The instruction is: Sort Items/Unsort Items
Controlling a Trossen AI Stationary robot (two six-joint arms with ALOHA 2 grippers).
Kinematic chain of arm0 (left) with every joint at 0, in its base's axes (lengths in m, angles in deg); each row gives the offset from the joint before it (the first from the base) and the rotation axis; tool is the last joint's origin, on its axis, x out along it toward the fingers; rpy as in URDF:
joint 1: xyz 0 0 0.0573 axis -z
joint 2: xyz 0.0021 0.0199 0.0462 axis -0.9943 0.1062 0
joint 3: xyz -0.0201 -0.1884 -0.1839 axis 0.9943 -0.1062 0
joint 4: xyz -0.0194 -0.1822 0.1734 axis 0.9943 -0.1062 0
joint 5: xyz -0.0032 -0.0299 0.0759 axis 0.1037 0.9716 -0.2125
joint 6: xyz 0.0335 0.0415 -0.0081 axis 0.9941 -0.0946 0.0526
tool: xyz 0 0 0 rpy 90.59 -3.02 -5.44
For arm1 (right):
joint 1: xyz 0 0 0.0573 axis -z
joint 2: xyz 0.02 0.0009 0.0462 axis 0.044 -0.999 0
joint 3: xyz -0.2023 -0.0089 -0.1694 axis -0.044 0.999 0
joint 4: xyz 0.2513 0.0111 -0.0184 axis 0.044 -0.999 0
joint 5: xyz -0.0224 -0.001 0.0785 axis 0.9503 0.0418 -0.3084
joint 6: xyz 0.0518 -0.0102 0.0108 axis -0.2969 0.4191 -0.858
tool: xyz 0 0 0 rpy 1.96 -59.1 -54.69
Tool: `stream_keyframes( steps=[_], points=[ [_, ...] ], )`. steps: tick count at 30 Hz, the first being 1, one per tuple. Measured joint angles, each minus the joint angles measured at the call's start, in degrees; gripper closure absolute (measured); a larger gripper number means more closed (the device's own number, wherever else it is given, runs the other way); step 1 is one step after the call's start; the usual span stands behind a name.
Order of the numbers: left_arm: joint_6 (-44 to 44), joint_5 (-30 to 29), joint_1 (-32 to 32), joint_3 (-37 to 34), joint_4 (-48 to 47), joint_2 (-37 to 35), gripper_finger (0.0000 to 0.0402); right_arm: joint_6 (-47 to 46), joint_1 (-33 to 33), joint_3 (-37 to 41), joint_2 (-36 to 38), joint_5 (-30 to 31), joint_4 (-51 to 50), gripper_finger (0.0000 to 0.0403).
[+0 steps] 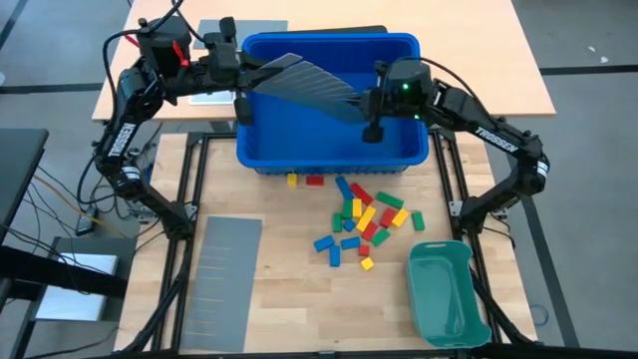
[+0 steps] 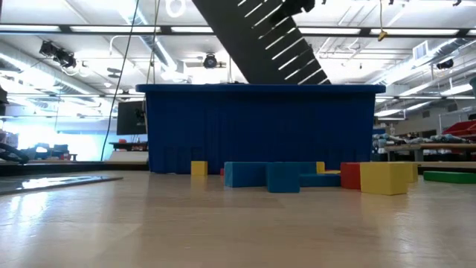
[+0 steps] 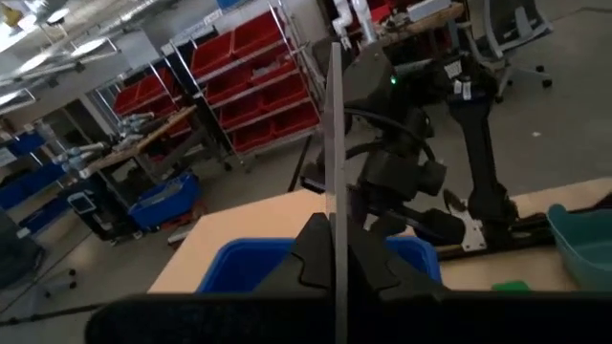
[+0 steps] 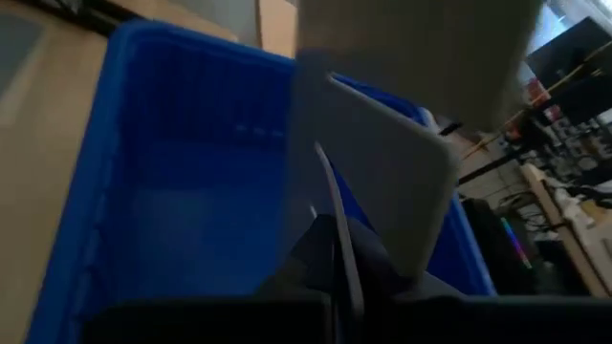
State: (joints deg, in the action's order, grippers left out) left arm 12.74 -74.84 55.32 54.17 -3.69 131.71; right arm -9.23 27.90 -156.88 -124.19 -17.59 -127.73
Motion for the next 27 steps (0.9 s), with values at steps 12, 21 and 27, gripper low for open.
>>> stream_keyframes(
  steps=[12, 21, 27],
  points=[
    [2.82, -22.95, -0.74, 0.02, -11.28, 0.02, 0.0340, 9.96, 3.16, -2.20, 0.15, 7.91, 2.23, 0.0401],
    [2.45, -26.08, -3.41, 0.02, -20.01, -0.03, 0.0330, 10.32, 4.06, -12.37, -3.53, 8.91, -8.44, 0.0402],
    [0.91, -16.45, -9.43, 0.02, -20.02, -0.30, 0.0330, 7.30, 4.14, -17.93, -7.21, 7.66, -17.52, 0.0402]
  ],
)
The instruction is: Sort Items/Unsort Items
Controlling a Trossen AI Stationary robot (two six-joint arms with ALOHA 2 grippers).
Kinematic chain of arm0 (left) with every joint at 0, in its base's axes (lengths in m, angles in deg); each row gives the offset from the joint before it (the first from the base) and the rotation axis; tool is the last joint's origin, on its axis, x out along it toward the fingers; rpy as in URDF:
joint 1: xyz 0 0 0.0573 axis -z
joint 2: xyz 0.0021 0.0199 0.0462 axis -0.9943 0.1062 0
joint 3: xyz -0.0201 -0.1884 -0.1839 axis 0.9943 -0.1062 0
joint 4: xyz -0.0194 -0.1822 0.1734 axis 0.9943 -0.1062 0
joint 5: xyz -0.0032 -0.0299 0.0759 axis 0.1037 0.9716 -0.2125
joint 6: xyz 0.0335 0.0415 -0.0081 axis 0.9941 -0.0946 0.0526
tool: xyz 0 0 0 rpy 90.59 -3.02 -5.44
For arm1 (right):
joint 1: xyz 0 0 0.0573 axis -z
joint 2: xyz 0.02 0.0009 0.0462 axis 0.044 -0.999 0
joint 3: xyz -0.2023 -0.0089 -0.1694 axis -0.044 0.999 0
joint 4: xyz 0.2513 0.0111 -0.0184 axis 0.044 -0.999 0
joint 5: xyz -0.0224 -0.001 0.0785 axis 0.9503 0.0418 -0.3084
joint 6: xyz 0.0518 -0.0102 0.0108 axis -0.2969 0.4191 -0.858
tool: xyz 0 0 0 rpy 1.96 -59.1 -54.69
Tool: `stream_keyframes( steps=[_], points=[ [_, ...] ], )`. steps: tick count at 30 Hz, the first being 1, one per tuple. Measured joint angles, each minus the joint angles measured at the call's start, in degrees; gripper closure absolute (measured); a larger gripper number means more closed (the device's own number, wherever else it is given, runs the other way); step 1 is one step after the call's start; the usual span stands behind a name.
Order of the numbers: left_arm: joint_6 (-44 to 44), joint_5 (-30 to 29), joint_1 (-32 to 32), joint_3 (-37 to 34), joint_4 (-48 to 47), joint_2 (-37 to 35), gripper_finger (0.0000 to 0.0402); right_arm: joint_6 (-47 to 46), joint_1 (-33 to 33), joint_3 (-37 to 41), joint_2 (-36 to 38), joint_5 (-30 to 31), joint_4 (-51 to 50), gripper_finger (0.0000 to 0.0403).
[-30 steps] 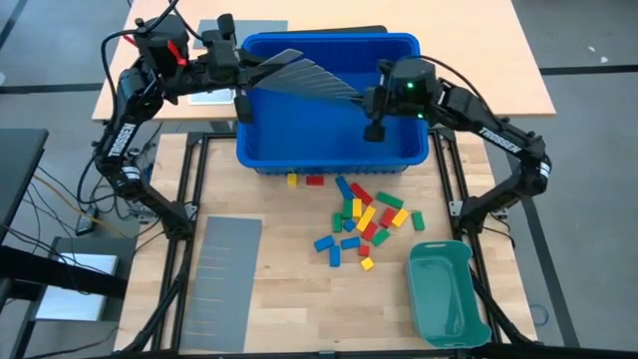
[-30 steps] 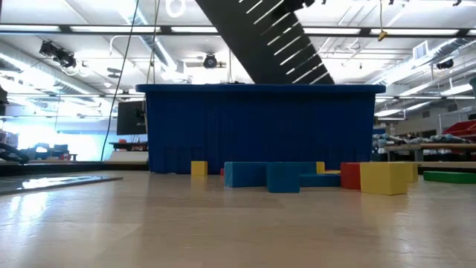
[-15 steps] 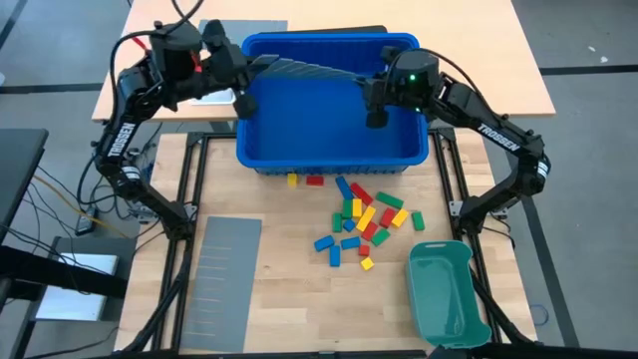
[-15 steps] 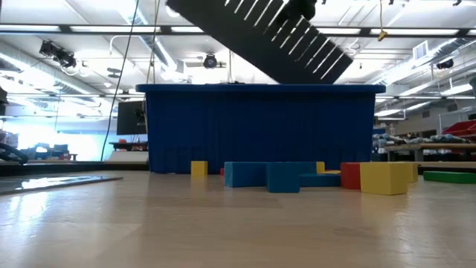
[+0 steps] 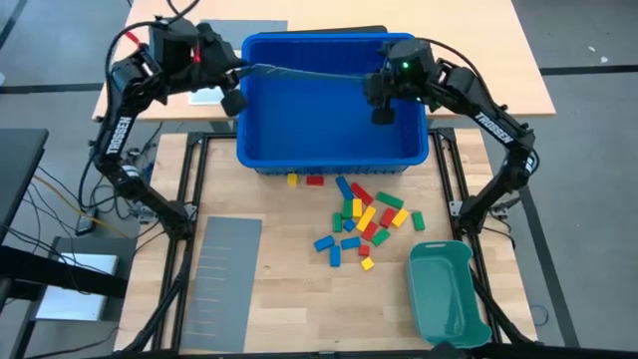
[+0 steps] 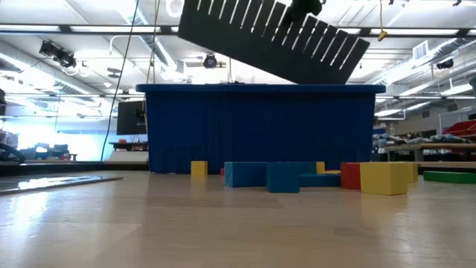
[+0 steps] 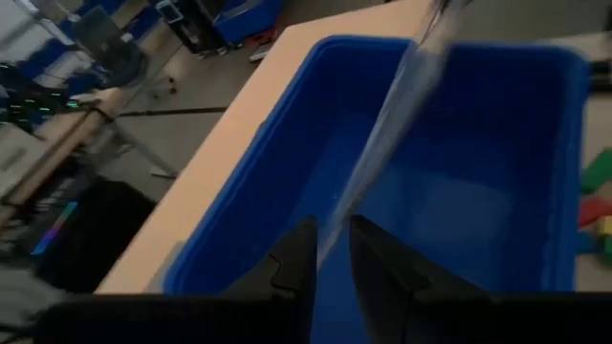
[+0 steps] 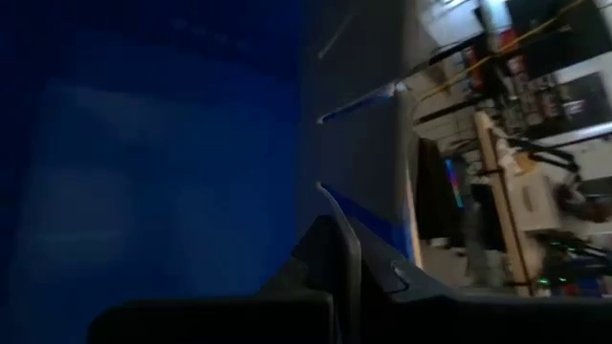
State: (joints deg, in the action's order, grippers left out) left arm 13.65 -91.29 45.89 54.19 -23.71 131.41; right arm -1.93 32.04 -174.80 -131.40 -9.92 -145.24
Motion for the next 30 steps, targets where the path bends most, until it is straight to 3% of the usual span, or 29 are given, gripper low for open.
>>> stream_keyframes(
  steps=[3, 13, 20, 30],
  points=[
    [-0.15, 2.91, -2.54, 0.00, 0.01, -0.04, 0.0330, -0.18, 0.28, -1.15, -1.03, -0.44, -0.04, 0.0402],
    [0.22, 3.94, -9.48, 0.00, 0.02, 0.46, 0.0330, 0.33, -0.57, -5.37, -2.09, -0.88, -1.94, 0.0403],
    [0.24, 5.42, -11.93, 0.00, 0.02, 0.46, 0.0330, -4.11, -0.98, -10.77, -2.12, -2.85, -6.27, 0.0403],
    [-0.15, 7.09, -14.15, 0.00, -0.11, 0.46, 0.0330, -6.10, -0.57, -11.07, -2.20, -3.35, -9.97, 0.0403]
  ],
)
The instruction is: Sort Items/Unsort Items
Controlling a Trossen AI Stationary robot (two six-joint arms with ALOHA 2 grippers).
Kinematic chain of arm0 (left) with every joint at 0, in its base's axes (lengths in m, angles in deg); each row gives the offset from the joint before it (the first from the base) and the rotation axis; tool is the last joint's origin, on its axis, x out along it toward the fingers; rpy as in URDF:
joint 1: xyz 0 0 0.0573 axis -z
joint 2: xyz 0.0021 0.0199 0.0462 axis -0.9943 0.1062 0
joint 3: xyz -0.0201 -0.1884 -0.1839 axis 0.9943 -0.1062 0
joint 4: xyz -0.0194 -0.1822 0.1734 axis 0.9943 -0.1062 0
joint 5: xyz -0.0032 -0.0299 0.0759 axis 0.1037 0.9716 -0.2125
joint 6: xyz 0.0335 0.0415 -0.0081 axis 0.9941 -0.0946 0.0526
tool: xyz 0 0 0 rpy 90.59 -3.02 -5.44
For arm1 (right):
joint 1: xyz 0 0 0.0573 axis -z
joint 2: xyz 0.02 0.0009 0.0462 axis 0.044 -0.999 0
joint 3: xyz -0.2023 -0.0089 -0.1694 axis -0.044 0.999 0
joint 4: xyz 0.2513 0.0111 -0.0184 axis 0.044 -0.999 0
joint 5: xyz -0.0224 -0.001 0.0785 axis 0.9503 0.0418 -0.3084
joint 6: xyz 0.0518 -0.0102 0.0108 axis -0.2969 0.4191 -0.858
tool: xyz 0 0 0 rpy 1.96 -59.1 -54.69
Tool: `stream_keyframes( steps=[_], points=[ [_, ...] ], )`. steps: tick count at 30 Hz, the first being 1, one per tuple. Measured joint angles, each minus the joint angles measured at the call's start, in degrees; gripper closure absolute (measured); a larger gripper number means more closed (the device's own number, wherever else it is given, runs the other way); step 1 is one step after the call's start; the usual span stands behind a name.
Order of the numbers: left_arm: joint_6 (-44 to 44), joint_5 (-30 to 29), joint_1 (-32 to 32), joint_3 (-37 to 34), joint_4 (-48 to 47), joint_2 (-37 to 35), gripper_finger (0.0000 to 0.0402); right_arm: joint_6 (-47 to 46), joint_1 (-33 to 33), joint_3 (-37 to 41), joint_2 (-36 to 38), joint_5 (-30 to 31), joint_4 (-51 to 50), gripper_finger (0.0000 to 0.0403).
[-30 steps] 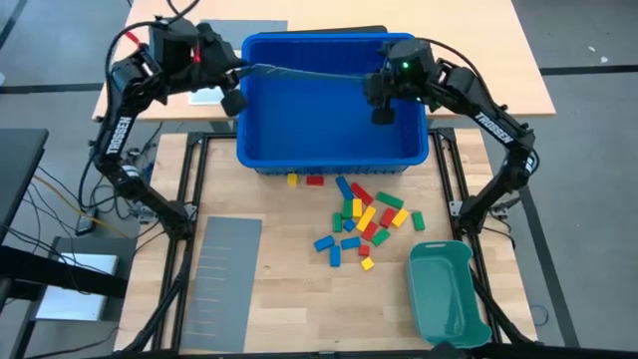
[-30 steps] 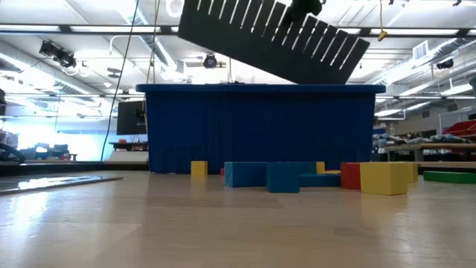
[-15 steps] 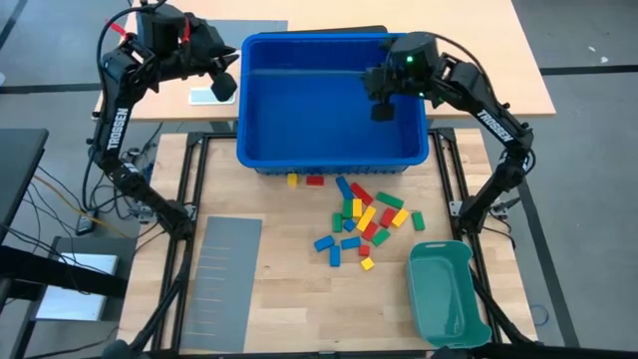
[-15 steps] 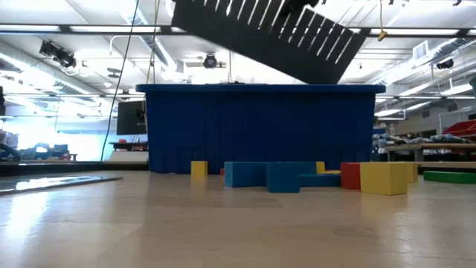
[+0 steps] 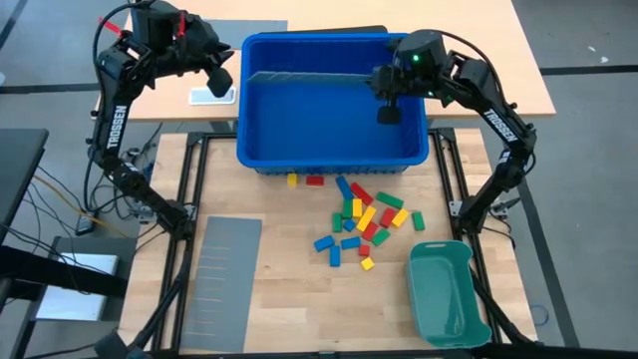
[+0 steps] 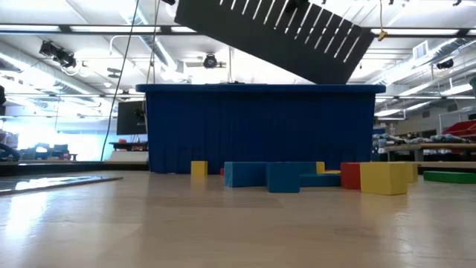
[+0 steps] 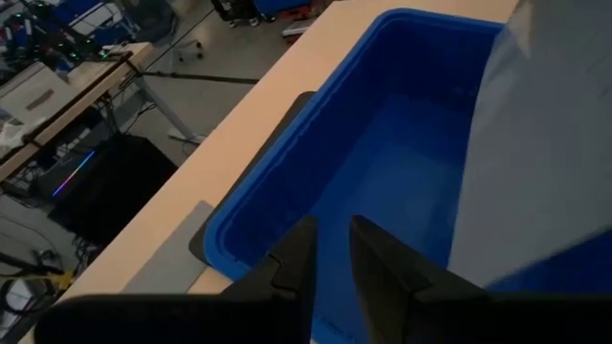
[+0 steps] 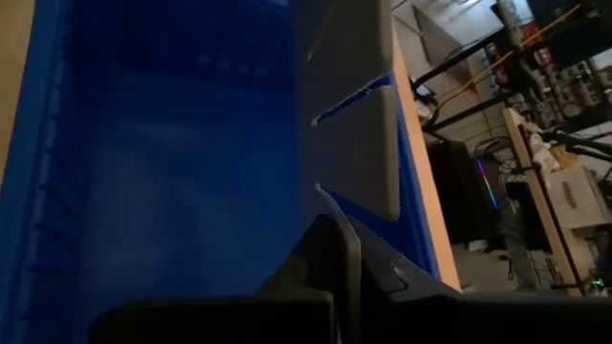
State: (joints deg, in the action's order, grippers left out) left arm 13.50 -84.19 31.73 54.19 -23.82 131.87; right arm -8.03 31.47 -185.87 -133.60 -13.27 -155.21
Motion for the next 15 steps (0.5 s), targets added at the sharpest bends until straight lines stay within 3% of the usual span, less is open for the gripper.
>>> stream_keyframes(
  steps=[15],
  points=[
    [-1.26, 0.61, 0.03, 0.00, -0.05, 0.02, 0.0330, -0.11, 2.52, -0.02, -1.64, -1.68, 0.07, 0.0403]
  ],
)
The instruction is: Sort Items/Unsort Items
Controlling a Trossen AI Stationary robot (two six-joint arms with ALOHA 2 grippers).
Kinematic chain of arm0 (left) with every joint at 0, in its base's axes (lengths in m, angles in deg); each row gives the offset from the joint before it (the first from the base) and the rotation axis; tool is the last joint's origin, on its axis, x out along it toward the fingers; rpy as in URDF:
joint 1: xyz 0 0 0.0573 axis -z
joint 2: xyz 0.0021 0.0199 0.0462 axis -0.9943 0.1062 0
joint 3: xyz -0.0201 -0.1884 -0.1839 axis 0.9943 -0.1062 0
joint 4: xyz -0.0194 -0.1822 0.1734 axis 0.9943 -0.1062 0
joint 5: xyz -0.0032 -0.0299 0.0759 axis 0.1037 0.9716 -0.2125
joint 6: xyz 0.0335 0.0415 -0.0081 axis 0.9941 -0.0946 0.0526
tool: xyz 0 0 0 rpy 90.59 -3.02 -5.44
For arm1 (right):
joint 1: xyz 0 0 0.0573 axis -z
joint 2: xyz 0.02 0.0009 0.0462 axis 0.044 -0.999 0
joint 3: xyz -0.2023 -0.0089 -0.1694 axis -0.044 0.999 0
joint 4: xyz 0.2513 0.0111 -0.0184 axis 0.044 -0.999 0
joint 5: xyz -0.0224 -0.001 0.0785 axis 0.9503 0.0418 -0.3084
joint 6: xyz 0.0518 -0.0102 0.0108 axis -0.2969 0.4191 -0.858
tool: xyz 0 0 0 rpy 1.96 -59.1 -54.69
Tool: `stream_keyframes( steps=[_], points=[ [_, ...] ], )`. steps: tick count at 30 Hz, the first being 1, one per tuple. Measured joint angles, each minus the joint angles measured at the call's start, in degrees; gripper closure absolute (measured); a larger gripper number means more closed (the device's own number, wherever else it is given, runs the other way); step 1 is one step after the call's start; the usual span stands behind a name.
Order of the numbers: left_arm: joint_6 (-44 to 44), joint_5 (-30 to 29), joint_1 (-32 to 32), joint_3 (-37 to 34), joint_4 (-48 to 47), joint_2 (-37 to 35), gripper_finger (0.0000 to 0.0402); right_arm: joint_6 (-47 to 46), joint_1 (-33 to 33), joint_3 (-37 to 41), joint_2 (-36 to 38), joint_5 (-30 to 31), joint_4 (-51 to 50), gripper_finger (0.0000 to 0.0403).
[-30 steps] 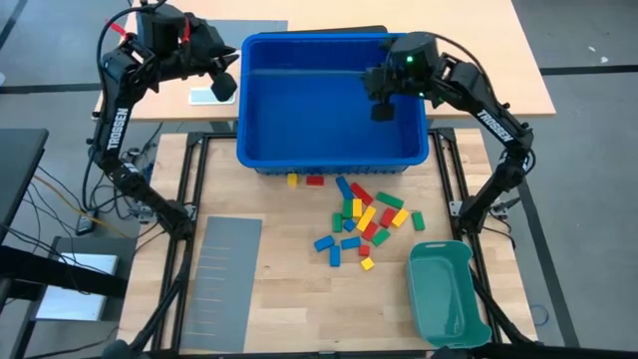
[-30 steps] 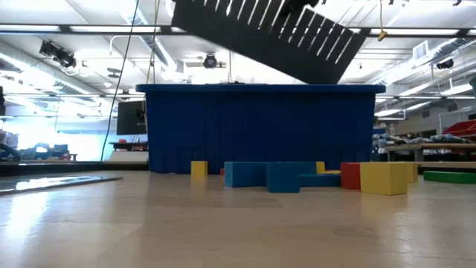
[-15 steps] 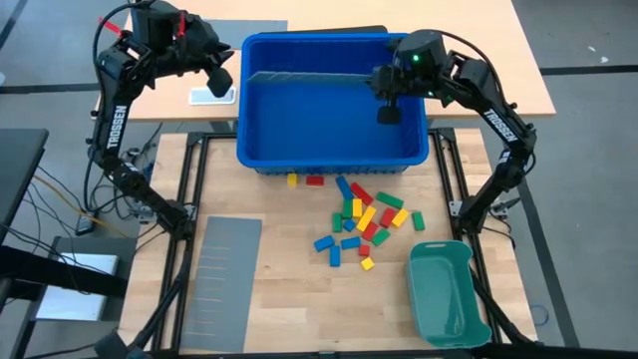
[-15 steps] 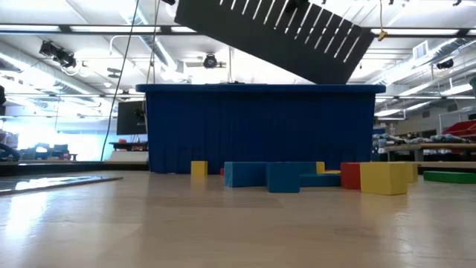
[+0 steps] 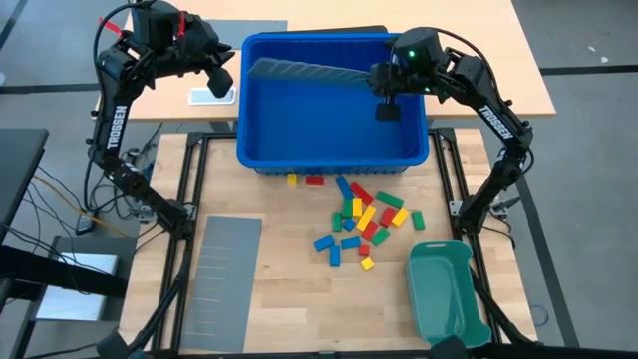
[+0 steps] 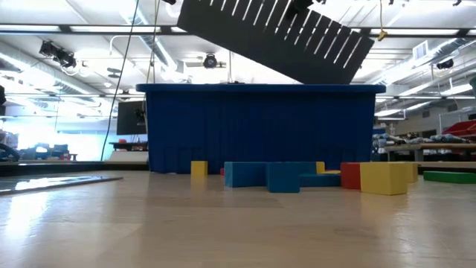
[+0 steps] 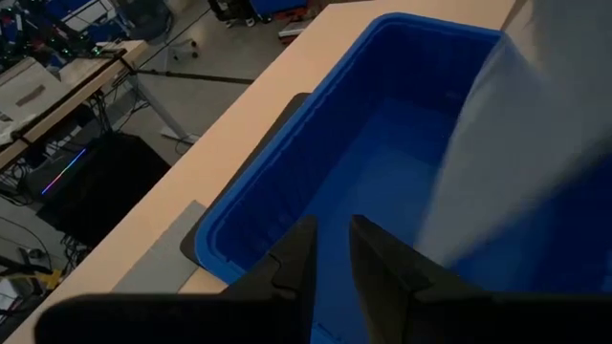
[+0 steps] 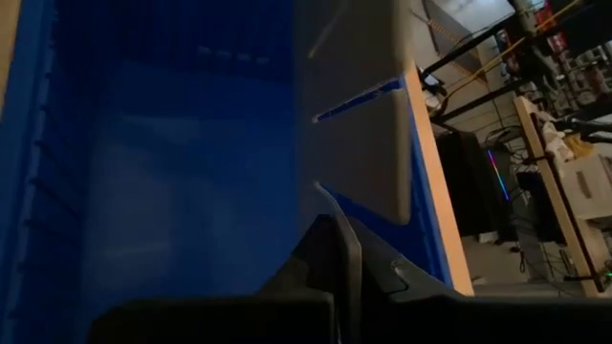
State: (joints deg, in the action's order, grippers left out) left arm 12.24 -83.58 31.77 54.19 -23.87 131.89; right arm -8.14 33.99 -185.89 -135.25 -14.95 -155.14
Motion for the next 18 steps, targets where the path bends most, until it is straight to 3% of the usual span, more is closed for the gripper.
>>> stream_keyframes(
  steps=[18],
  points=[
    [-0.32, 1.15, 0.00, -0.02, -0.40, 0.02, 0.0330, 4.01, 2.27, 0.04, -7.47, -0.16, 0.85, 0.0403]
  ],
)
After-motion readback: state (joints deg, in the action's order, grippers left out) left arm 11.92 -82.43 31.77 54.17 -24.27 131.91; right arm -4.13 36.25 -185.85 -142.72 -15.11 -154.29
